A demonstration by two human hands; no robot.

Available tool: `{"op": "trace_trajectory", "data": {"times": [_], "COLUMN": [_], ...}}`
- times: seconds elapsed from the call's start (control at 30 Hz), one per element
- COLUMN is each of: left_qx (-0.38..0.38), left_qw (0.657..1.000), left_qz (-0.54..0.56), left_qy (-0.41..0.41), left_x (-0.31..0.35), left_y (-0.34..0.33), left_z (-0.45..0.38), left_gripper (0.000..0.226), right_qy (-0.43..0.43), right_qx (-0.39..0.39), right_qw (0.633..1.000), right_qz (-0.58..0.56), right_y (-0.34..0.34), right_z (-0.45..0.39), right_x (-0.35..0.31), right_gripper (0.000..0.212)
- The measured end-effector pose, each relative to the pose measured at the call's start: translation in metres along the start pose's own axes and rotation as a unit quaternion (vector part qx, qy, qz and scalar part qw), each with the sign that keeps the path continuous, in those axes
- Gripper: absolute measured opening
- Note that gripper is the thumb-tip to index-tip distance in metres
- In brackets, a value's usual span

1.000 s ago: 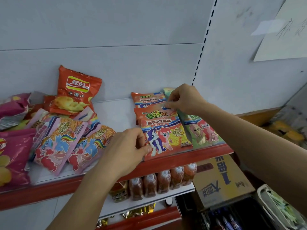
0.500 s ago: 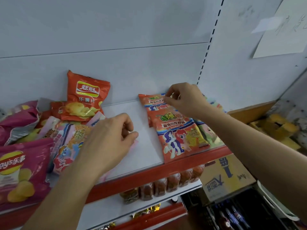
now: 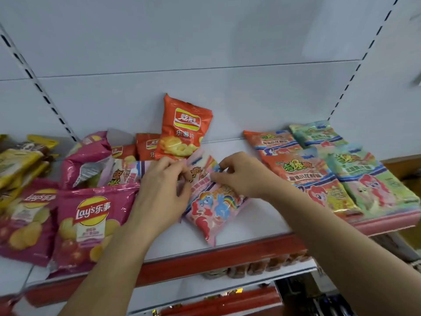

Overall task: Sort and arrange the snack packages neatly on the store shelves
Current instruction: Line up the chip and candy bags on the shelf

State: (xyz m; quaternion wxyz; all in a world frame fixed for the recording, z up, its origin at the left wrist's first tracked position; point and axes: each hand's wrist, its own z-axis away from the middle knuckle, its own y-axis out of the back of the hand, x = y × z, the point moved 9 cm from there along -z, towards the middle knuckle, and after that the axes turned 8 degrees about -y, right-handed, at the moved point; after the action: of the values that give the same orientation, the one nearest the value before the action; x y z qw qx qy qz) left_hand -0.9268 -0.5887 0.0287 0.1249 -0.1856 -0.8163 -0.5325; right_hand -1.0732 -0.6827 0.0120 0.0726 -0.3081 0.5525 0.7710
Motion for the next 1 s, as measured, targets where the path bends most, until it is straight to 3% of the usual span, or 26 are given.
{"op": "trace_trajectory", "data": {"times": [0.13, 0.23, 0.3, 0.37, 0.47, 0.57, 0.67, 0.77, 1.0], "left_qx": [0.064, 0.116, 0.074, -0.031, -0.093, -0.094, -0.095, -0.066, -0.038], "left_qw": [0.997, 0.98, 0.952, 0.917, 0.892, 0.897, 0.894, 0.894, 0.89], "left_qz": [0.03, 0.159, 0.292, 0.388, 0.434, 0.424, 0.429, 0.429, 0.42], "left_qy": [-0.009, 0.01, 0.061, 0.089, 0.087, 0.081, 0.091, 0.112, 0.175], "left_x": [0.0, 0.011, 0.015, 0.028, 0.047, 0.047, 0.046, 0.04, 0.031], "left_y": [0.015, 0.026, 0.015, -0.009, -0.027, -0.033, -0.037, -0.04, -0.053], "left_z": [-0.003, -0.001, -0.002, -0.004, -0.006, -0.011, -0.017, -0.027, -0.026], "left_gripper": [0.018, 0.003, 0.021, 0.037, 0.03, 0.028, 0.032, 0.021, 0.019], "right_qy": [0.023, 0.015, -0.004, -0.02, -0.044, -0.052, -0.04, -0.015, 0.015], "right_qx": [0.063, 0.084, 0.089, 0.084, 0.08, 0.093, 0.165, 0.213, 0.183], "right_qw": [0.985, 0.941, 0.893, 0.854, 0.838, 0.838, 0.878, 0.906, 0.949], "right_qz": [-0.16, -0.328, -0.441, -0.512, -0.538, -0.535, -0.447, -0.366, -0.257], "right_y": [0.04, 0.059, 0.063, 0.062, 0.062, 0.079, 0.111, 0.132, 0.146], "right_z": [0.01, 0.025, 0.034, 0.037, 0.036, 0.029, 0.02, 0.013, -0.024], "right_x": [0.009, 0.021, 0.029, 0.035, 0.04, 0.046, 0.055, 0.057, 0.055], "right_gripper": [0.019, 0.01, 0.008, 0.006, 0.013, 0.014, 0.021, 0.024, 0.006]}}
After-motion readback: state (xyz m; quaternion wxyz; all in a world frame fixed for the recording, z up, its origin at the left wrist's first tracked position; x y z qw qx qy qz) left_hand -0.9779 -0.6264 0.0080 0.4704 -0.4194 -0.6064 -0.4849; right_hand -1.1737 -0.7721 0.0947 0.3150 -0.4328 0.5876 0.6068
